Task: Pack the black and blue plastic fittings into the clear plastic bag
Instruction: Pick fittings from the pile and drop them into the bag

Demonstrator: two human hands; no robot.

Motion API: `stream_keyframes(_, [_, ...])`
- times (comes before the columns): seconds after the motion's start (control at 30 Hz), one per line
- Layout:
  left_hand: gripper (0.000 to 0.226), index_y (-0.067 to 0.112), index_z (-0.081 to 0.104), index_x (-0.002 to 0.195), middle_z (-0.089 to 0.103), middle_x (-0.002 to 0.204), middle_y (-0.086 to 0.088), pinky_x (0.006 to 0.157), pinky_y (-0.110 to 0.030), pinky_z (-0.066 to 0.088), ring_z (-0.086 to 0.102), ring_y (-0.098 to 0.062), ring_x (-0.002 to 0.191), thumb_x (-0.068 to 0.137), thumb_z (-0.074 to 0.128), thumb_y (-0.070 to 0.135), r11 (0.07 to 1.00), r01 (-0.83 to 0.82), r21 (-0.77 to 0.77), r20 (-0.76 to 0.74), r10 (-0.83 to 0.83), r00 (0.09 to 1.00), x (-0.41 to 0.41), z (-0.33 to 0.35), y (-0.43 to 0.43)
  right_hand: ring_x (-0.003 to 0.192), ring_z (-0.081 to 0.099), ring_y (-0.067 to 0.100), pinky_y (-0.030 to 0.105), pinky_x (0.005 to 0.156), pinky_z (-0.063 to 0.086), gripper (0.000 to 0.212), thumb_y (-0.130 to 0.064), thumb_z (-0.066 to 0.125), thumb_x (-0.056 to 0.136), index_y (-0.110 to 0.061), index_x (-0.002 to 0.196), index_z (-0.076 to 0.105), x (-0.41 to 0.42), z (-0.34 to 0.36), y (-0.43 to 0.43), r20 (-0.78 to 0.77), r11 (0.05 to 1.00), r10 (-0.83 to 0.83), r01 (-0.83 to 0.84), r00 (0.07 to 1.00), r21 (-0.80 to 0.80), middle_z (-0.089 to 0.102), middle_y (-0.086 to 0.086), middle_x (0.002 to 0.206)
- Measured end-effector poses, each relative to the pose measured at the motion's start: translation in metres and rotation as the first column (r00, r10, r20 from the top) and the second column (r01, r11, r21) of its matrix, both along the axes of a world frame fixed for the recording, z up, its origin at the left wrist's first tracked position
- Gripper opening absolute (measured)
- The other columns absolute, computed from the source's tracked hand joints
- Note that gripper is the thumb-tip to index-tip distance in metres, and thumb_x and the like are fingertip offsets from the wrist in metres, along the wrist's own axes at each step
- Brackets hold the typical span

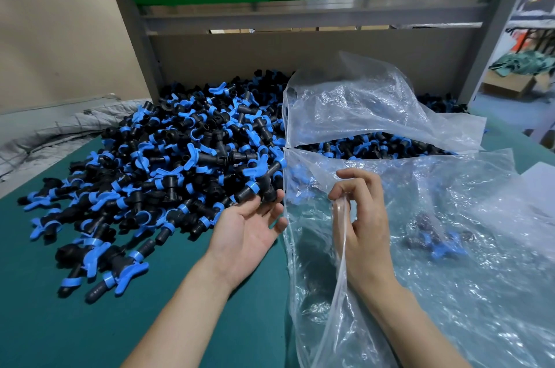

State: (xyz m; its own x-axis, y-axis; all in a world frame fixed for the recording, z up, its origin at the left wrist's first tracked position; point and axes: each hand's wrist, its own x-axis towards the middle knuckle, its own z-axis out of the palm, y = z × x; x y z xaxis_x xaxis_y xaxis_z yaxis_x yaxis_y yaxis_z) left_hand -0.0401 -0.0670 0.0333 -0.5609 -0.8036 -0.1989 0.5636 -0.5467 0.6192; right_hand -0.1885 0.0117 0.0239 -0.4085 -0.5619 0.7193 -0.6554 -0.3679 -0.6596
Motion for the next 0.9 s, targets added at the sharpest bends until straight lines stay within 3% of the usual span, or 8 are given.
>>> stream_keyframes(0.2, [0.036,0.007,0.071,0.105,0.068,0.101,-0.012,0.071,-0.031,0.045,0.057,-0.017,0.077,0.1,0.036,0.01,0.999,0.017,-0.044,-0.025,-0.018,1.0,0.0,-0.004,-0.001,0.112,0.05,0.004,0.014,0.093,0.039,0.013,-0.018,0.042,0.089,-0.02,0.09,0.054,0.0,0.0,0.0,0.001,1.0,0.004,-0.004,1.0,-0.001,0.048,-0.004,0.111])
stream_keyframes(0.37, [0.04,0.009,0.061,0.123,0.068,0.106,-0.011,0.072,-0.029,0.05,0.064,-0.016,0.082,0.093,0.041,-0.007,0.987,0.006,-0.16,0.046,0.002,0.999,0.0,-0.008,-0.004,0.112,0.049,0.002,0.013,0.093,0.038,0.014,-0.019,0.041,0.089,-0.018,0.09,0.055,0.001,0.001,0.001,0.009,1.0,0.007,-0.007,1.0,0.002,0.048,-0.002,0.111])
stream_keyframes(0.6, [0.026,0.013,0.065,0.111,0.069,0.098,-0.01,0.068,-0.028,0.056,0.067,-0.018,0.082,0.09,0.054,0.002,0.987,-0.005,-0.159,0.029,0.009,1.0,-0.002,-0.009,-0.003,0.112,0.049,0.002,0.012,0.092,0.037,0.015,-0.018,0.041,0.09,-0.015,0.089,0.056,0.002,0.002,0.001,0.004,1.0,-0.004,0.004,1.0,0.003,0.048,-0.003,0.11])
stream_keyframes(0.77, [0.021,0.013,0.065,0.111,0.073,0.099,-0.008,0.07,-0.026,0.057,0.068,-0.016,0.084,0.097,0.054,0.003,0.946,-0.049,-0.319,0.187,0.113,0.976,-0.006,-0.015,-0.001,0.112,0.049,0.003,0.012,0.092,0.037,0.014,-0.019,0.041,0.09,-0.018,0.089,0.055,0.002,0.004,0.002,0.006,1.0,-0.007,0.007,1.0,0.002,0.049,-0.002,0.111])
stream_keyframes(0.9, [0.018,0.018,0.068,0.107,0.068,0.089,0.0,0.073,-0.024,0.056,0.067,-0.013,0.081,0.097,0.057,0.008,0.836,-0.019,-0.549,0.398,0.281,0.873,-0.009,-0.021,0.002,0.113,0.049,0.004,0.013,0.093,0.037,0.013,-0.018,0.041,0.091,-0.02,0.091,0.054,0.002,0.003,0.002,-0.012,1.0,-0.014,0.014,1.0,0.004,0.048,-0.002,0.112])
